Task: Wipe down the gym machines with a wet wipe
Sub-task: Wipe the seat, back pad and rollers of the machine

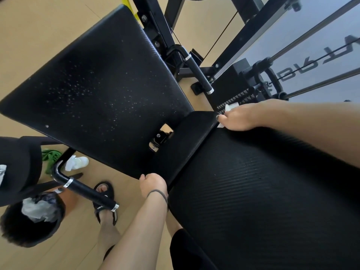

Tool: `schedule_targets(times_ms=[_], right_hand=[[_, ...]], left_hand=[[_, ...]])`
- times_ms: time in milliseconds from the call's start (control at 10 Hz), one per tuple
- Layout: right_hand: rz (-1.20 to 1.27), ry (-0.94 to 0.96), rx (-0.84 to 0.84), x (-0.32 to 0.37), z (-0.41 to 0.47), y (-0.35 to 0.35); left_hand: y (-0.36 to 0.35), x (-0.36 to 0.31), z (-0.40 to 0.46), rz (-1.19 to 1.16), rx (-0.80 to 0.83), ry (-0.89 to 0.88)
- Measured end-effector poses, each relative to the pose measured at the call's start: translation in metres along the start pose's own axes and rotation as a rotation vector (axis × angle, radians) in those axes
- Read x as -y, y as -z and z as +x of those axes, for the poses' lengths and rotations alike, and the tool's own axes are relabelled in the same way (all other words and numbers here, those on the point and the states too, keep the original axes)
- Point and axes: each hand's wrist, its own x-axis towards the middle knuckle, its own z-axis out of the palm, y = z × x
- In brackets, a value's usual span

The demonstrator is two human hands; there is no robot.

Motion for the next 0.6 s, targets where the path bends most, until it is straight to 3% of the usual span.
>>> schedule_targets(times_ms=[100,200,300,400,600], right_hand=[[0.067,0.035,0.014,0.000,0.019,-0.011],[-0.033,0.091,-0.010,0.007,0.019,-0.017],[0.016,0.121,-0.035,0.020,0.025,-0.024],[0.080,0.117,-0.036,0.035,0.030,-0.020],[0.227,0.060,0.055,0.058,0.067,-0.006]], left_hand=[[-0.005,0.006,0.009,0.044,0.003,-0.006],[-0.006,0.010,0.013,0.144,0.049,-0.023],[-0.009,0.018,0.016,0.405,0.089,-0.106],[-0.009,0.015,0.016,0.343,0.120,-0.054],[0.004,0.003,0.000,0.494,0.065,-0.013]])
